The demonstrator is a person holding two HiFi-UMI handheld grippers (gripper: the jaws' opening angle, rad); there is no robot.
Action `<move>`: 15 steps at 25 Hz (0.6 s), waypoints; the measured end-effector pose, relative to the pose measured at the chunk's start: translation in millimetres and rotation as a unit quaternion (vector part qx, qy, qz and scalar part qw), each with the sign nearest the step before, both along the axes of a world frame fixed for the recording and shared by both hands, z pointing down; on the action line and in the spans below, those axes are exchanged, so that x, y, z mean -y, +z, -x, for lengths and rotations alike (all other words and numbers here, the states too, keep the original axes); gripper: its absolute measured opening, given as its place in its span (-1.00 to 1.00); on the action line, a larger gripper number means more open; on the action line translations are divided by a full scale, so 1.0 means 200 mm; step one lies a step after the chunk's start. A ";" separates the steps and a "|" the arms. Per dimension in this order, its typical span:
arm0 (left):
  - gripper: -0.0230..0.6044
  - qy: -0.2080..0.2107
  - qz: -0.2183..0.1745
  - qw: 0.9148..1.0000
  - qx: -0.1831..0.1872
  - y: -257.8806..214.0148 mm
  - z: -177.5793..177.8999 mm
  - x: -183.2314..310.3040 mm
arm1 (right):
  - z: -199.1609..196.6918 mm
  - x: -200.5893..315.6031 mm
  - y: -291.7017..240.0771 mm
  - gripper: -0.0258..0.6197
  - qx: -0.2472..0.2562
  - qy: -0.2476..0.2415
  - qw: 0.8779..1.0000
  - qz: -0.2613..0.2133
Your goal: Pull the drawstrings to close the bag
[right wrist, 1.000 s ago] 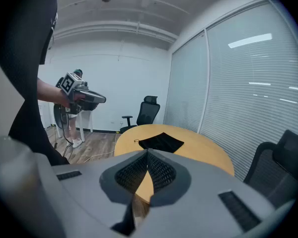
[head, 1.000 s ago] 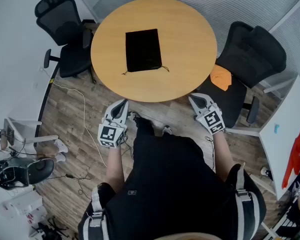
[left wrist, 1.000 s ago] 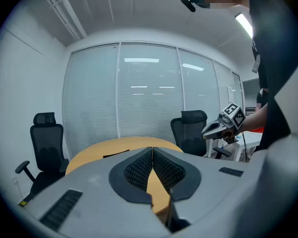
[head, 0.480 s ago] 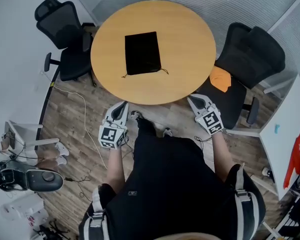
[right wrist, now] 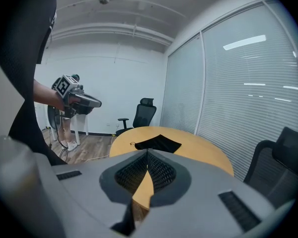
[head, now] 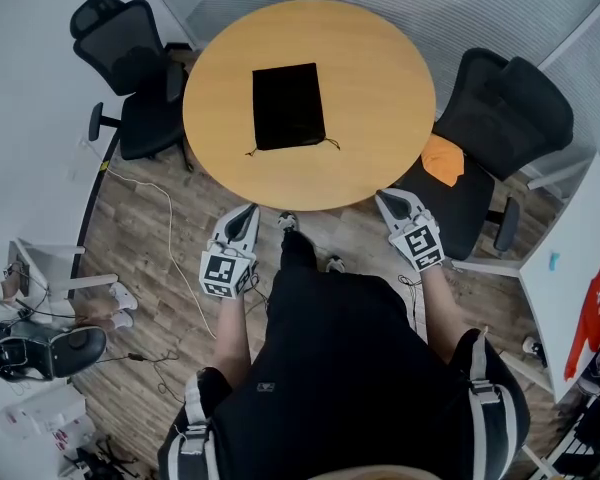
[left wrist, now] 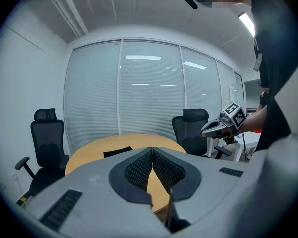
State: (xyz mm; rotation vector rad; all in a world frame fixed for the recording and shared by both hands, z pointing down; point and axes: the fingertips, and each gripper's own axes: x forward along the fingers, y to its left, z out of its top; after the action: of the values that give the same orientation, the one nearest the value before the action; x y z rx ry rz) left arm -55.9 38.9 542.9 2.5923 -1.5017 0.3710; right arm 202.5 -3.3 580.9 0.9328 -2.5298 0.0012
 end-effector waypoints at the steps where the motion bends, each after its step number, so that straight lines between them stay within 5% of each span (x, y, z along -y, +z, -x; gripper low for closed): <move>1: -0.88 0.000 0.000 1.000 -0.001 0.00 0.00 0.00 | 0.00 0.01 0.01 -0.74 -0.005 0.000 1.000 0.000; 15: -0.88 0.005 0.020 1.000 -0.004 0.10 0.13 0.17 | 0.10 0.24 0.11 -0.74 -0.021 0.028 0.999 0.011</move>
State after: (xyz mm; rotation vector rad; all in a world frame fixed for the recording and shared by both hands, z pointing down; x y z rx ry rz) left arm -82.1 5.3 563.0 2.5681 -1.4643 0.3873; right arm 181.8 -50.4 603.8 0.9852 -2.4601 0.0266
